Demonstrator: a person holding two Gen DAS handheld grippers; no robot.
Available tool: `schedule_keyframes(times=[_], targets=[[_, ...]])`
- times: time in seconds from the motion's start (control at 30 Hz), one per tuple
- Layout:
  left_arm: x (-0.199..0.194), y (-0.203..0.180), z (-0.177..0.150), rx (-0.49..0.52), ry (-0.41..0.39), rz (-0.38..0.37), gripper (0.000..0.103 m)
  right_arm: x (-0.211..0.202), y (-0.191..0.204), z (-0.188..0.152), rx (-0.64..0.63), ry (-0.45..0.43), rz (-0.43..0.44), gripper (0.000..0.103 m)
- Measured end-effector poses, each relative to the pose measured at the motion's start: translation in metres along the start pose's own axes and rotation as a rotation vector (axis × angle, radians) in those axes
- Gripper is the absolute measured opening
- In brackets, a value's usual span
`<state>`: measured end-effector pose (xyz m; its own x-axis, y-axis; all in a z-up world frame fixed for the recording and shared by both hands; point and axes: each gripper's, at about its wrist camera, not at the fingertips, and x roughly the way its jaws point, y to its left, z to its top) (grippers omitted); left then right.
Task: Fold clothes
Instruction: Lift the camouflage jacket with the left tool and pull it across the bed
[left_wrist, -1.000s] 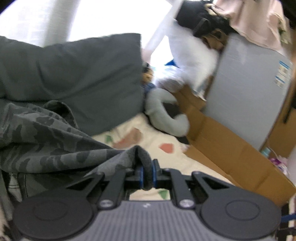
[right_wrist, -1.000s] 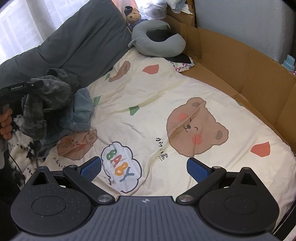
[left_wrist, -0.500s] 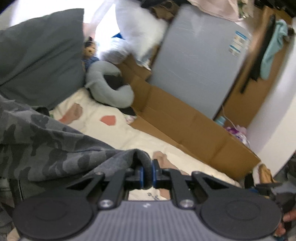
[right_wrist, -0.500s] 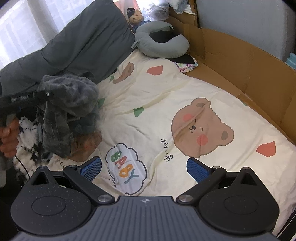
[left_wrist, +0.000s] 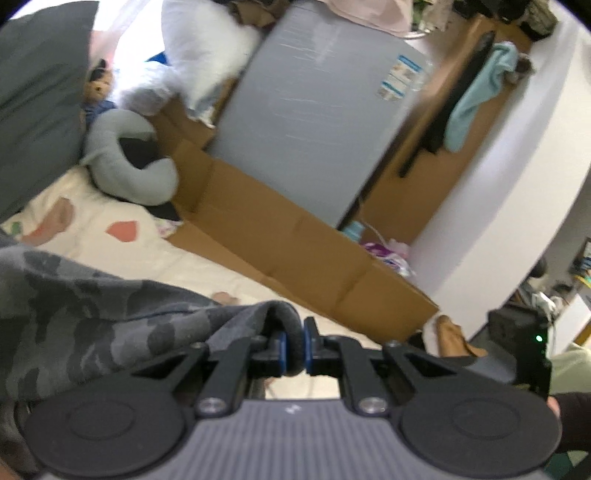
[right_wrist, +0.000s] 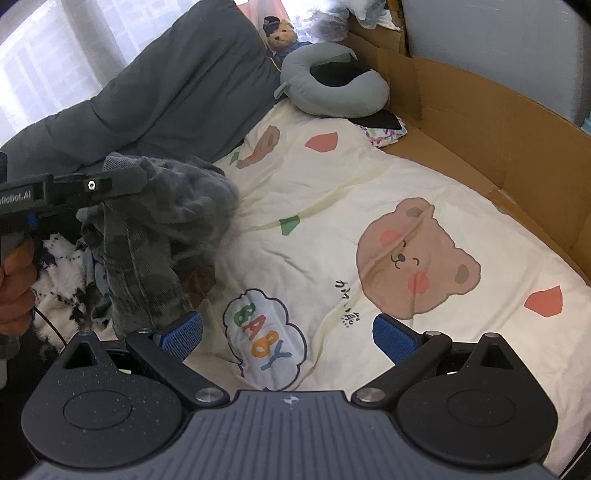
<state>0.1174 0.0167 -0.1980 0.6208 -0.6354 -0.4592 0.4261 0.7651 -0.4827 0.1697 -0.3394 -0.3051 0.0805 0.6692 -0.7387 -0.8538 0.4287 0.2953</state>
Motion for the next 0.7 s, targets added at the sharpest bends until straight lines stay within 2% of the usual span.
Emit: schedule_keyframes(times=[0.1, 0.17, 0.27, 0.3, 0.33, 0.37, 0.47, 0.5, 0.53, 0.57, 0.7], targets=[[0.008, -0.002, 0.0, -0.015, 0.009, -0.042, 0.009, -0.002, 0.001, 0.0, 0.008, -0.015, 0.032, 0.101], [0.019, -0.001, -0.004, -0.019, 0.06, -0.031, 0.011, -0.001, 0.004, -0.001, 0.001, -0.013, 0.044, 0.101], [0.033, 0.005, -0.015, -0.036, 0.162, 0.026, 0.026, 0.003, 0.007, -0.002, -0.025, 0.003, 0.031, 0.101], [0.036, 0.009, -0.02, -0.043, 0.198, 0.054, 0.037, 0.005, 0.008, -0.002, -0.03, 0.006, 0.026, 0.101], [0.037, 0.014, -0.025, -0.055, 0.225, 0.084, 0.044, 0.006, 0.008, -0.003, -0.032, 0.009, 0.023, 0.101], [0.034, 0.02, -0.03, -0.073, 0.235, 0.095, 0.044, 0.008, 0.007, -0.004, -0.031, 0.013, 0.02, 0.101], [0.016, 0.039, -0.035, -0.125, 0.218, 0.099, 0.046, 0.013, 0.005, -0.007, -0.031, 0.025, 0.012, 0.101], [0.01, 0.044, -0.035, -0.126, 0.206, 0.122, 0.052, 0.015, 0.005, -0.007, -0.033, 0.033, 0.008, 0.101], [0.003, 0.049, -0.034, -0.127, 0.194, 0.146, 0.064, 0.018, 0.005, -0.008, -0.035, 0.039, 0.007, 0.101], [-0.004, 0.053, -0.033, -0.128, 0.182, 0.169, 0.067, 0.019, 0.006, -0.009, -0.038, 0.044, 0.007, 0.101], [-0.027, 0.085, -0.034, -0.163, 0.168, 0.279, 0.069, 0.021, 0.011, -0.012, -0.064, 0.054, 0.009, 0.101]])
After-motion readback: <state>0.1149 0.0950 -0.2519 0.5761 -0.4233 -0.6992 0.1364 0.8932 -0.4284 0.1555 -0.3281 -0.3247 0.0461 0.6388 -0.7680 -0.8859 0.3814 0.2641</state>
